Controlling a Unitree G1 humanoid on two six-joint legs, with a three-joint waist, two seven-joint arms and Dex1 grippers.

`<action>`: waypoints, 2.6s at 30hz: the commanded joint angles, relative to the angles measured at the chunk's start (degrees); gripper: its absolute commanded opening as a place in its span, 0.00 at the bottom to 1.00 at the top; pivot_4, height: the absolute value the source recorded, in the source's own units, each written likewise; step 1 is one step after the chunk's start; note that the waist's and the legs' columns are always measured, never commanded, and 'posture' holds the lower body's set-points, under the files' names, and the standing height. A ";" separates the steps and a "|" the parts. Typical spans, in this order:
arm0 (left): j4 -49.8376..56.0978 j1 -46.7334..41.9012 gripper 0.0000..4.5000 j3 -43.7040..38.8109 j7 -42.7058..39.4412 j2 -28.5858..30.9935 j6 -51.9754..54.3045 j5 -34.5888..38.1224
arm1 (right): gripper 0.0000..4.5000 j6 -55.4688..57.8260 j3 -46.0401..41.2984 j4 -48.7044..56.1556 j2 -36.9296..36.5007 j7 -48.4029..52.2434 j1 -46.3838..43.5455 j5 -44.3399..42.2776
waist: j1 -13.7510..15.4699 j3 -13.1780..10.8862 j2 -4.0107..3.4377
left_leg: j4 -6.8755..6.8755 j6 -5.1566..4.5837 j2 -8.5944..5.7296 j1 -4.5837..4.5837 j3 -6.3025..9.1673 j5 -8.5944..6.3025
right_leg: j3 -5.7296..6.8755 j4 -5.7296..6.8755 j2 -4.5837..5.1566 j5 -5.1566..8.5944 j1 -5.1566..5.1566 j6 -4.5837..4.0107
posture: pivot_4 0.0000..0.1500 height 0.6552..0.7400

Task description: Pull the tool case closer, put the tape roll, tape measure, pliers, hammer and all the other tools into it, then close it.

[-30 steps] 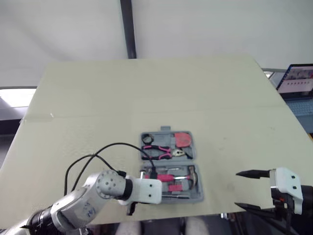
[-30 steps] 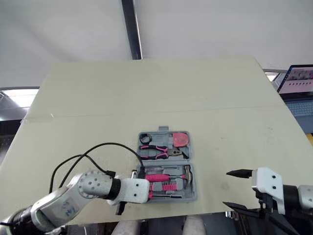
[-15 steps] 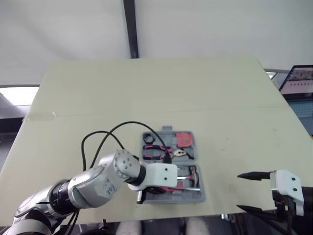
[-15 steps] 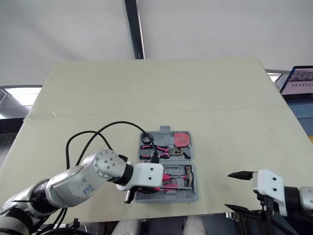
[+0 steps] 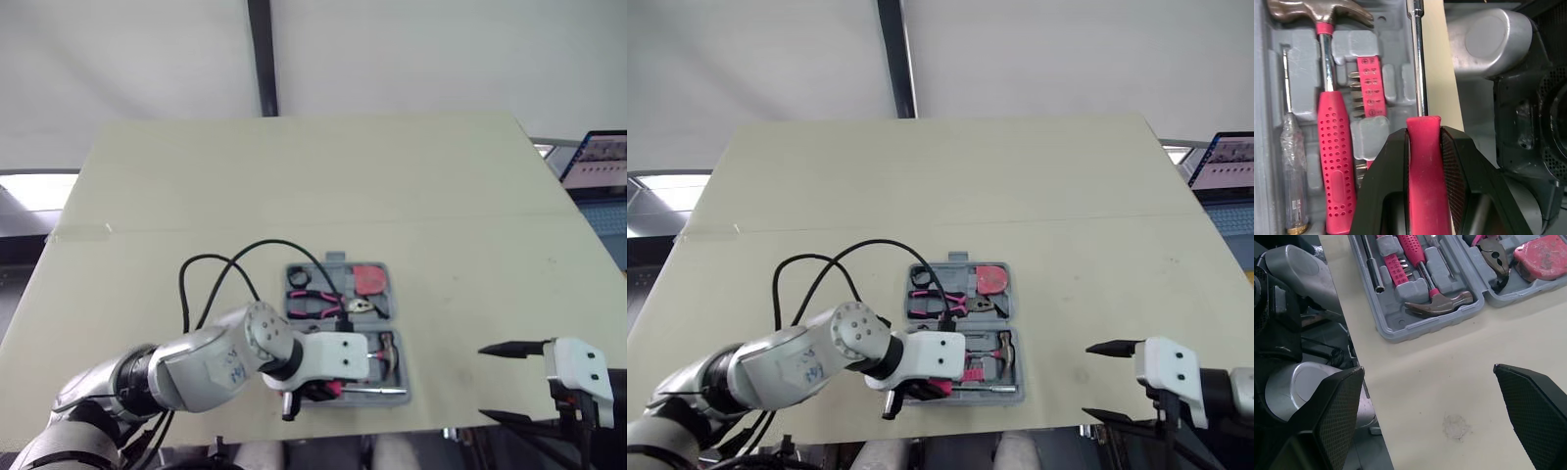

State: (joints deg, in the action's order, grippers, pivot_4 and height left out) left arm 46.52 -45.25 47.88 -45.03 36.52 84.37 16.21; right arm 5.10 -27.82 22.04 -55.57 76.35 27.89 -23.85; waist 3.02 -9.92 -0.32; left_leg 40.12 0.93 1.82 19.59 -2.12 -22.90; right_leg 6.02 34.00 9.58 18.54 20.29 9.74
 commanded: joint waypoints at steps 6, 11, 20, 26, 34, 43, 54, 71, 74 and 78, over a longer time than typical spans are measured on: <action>-0.51 -3.20 0.11 2.37 2.77 1.87 -0.45 2.73 | 1.00 -0.08 -1.29 0.68 -0.53 0.80 0.34 -0.08 | -0.03 0.00 0.00 | 0.00 0.00 0.00 0.01 0.00 0.00 | 0.00 0.00 0.00 0.00 0.00 0.00 | 1.00 1.00; -3.18 -2.69 0.11 3.52 5.37 0.06 -1.47 2.45 | 1.00 0.05 -1.04 0.69 -0.60 0.61 -0.02 0.06 | 0.07 0.00 0.00 | 0.01 0.00 -0.01 0.02 0.00 0.00 | 0.00 0.00 0.00 0.00 0.00 0.00 | 1.00 1.00; -7.76 1.37 0.11 8.06 8.50 1.19 -8.86 -0.02 | 1.00 0.22 -1.17 0.88 -0.58 0.54 -0.02 0.14 | -0.02 0.00 0.00 | 0.01 0.00 -0.01 0.01 0.00 0.00 | 0.00 0.01 0.00 0.00 0.00 0.00 | 1.00 1.00; -14.74 5.15 0.11 11.39 8.60 1.75 -18.55 -5.00 | 1.00 0.59 -1.83 1.65 -0.30 0.45 0.87 0.03 | 0.69 0.11 -0.15 | 0.02 -0.01 -0.03 -0.24 0.01 0.00 | 0.01 -0.06 0.00 -0.01 -0.29 0.01 | 1.00 1.00; -20.37 8.69 0.11 11.37 8.10 1.03 -26.94 -10.37 | 1.00 0.30 -2.44 1.76 -0.13 0.63 1.96 -0.10 | 1.64 0.50 -0.61 | 0.07 -0.09 -0.15 -0.51 0.21 0.04 | -0.01 -0.26 0.00 -0.04 -0.83 0.07 | 1.00 1.00; -21.24 10.44 0.11 9.15 5.84 0.47 -28.34 -12.64 | 1.00 0.63 -1.02 1.79 -0.15 -0.14 1.02 -0.01 | 1.53 0.54 -0.64 | 0.06 -0.10 -0.15 -0.50 0.22 0.04 | 0.00 -0.26 0.00 -0.04 -0.83 0.08 | 1.00 1.00; -17.40 14.81 0.88 0.14 4.88 -0.13 -24.65 -9.66 | 1.00 1.57 0.97 2.19 0.22 -0.95 -0.65 0.55 | 1.27 0.52 -0.61 | 0.03 -0.09 -0.14 -0.49 0.23 0.04 | 0.00 -0.25 0.00 -0.04 -0.80 0.08 | 1.00 1.00; -2.33 42.37 0.01 -29.06 3.36 -3.90 -48.74 1.05 | 1.00 2.14 1.64 2.35 1.24 -1.99 -2.73 -0.71 | -0.11 0.39 -0.42 | -0.08 -0.08 -0.07 -0.36 0.24 0.03 | 0.03 -0.38 -0.01 -0.02 -0.63 0.05 | 1.00 1.00; -5.89 46.34 0.01 -32.64 1.52 -4.02 -57.41 1.30 | 1.00 1.91 1.48 1.97 1.33 -1.85 -2.75 -0.57 | 0.03 0.38 -0.41 | -0.05 -0.08 -0.07 -0.37 0.26 0.03 | 0.04 -0.38 -0.01 -0.02 -0.67 0.05 | 1.00 1.00; -10.68 49.68 0.01 -33.47 -0.86 -3.68 -65.76 0.15 | 1.00 1.51 1.48 1.44 1.52 -2.01 -3.09 -0.43 | -0.21 0.40 -0.45 | -0.12 -0.08 -0.07 -0.38 0.24 0.03 | 0.04 -0.39 -0.01 -0.02 -0.64 0.05 | 1.00 1.00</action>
State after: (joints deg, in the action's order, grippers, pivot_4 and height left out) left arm 36.62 3.37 14.48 -44.57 32.87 23.32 16.59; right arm 7.37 -25.13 23.10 -54.45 74.71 25.14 -23.48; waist 2.80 -9.51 -0.77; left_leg 40.00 0.85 1.74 19.21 -1.89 -22.87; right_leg 6.06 33.62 9.57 18.52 19.66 9.79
